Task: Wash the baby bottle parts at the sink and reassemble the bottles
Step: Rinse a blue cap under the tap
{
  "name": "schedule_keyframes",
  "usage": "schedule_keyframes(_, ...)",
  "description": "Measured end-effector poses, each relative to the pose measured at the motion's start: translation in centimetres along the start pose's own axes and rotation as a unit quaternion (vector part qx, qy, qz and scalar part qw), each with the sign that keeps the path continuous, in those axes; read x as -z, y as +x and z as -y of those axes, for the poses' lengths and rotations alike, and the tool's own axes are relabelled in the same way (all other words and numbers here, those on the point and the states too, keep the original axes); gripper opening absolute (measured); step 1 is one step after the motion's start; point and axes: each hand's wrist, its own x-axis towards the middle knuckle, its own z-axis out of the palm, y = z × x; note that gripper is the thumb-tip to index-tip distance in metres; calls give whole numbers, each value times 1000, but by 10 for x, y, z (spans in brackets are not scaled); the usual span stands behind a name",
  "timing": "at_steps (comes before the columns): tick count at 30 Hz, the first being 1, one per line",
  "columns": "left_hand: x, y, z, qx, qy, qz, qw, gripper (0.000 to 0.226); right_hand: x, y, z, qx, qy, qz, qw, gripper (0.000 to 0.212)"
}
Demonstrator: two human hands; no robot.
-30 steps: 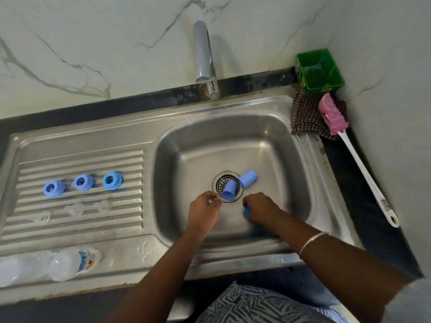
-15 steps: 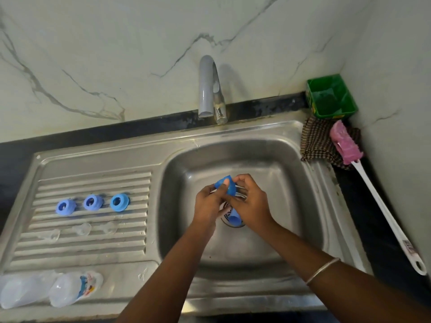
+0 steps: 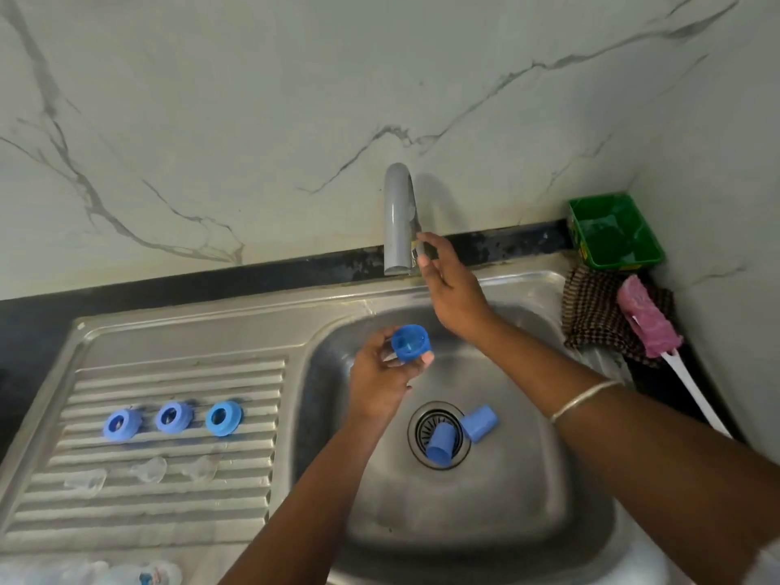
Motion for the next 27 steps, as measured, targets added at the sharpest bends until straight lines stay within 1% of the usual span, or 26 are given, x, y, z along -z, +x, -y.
schedule_keyframes(1, -1, 3, -3, -8, -2, 3, 1000, 39, 1, 9, -2, 8, -12, 21, 1000, 31)
schedule_keyframes(3, -2, 6, -6, -25, 5, 5, 1000, 40, 2, 23, -6, 16, -32, 39, 999, 26)
schedule_keyframes(7, -5, 11, -6, -59, 29, 2, 998, 43, -1, 37, -8, -64, -58, 95, 992, 38)
schedule_keyframes(9, -6, 12, -6, -65, 42, 4, 997, 43, -4, 42, -9, -73, -81, 114, 987, 39)
schedule_keyframes(14, -8, 16, -8, -79, 51, 9, 996, 42, -8, 45, -11, -42, -121, 113, 985, 37)
schedule_keyframes(19, -11, 19, -9, -73, 38, 4, 997, 42, -11, 47, -9, -33, -165, 122, 978, 23)
schedule_keyframes(21, -11, 20, -8, -75, 38, 2, 996, 43, -12, 47, -8, -30, -180, 123, 976, 25)
schedule_keyframes(25, -11, 21, -6, -70, 37, 1, 997, 44, -14, 45, -8, -46, -145, 130, 980, 21)
schedule_keyframes(27, -12, 21, -5, -68, 46, 6, 997, 42, -13, 42, -7, -47, -135, 133, 981, 26)
